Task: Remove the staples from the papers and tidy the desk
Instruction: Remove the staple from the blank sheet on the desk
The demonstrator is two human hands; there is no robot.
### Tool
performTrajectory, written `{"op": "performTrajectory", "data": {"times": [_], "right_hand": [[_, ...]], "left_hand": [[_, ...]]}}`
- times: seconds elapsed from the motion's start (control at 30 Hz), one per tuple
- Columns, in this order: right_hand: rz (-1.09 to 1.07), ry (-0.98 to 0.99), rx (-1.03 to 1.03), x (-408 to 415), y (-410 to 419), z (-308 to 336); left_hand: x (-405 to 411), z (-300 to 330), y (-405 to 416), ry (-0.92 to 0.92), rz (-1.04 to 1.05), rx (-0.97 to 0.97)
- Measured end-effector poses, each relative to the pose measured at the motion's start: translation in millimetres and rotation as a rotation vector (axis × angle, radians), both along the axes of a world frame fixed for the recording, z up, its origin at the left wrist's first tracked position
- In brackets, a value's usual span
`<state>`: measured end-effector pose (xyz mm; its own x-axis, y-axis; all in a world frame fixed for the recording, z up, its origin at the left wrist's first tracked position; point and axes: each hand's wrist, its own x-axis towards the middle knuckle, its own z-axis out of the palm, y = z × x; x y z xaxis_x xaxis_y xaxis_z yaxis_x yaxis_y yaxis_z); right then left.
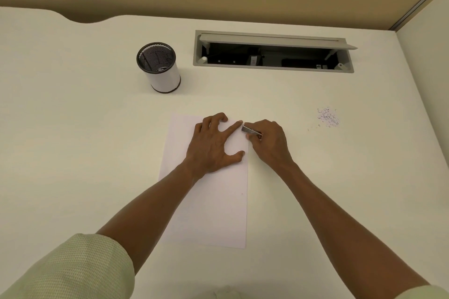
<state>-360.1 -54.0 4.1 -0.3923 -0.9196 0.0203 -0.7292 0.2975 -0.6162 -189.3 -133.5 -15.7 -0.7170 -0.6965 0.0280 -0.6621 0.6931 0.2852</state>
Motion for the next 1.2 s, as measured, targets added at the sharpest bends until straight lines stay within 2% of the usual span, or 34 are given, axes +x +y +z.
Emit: {"op": "performTrajectory", "data": {"times": [0.1, 0.3, 1.0, 1.2], "right_hand": [[-0.024, -0.064, 0.03, 1, -1, 2], [-0.023, -0.03, 0.128, 0, -9, 7], [-0.059, -0.101, 0.067, 4, -5, 11], [-0.078, -0.035, 0.051, 10, -3, 12]], "left_hand": [[0, -1, 0, 0.004, 0.0, 0.0], [0, 0, 0, 0.01, 0.002, 0.009], [1, -1, -1, 0.022, -0.002, 0.001], [1, -2, -1, 0.022, 0.004, 0.008]]}}
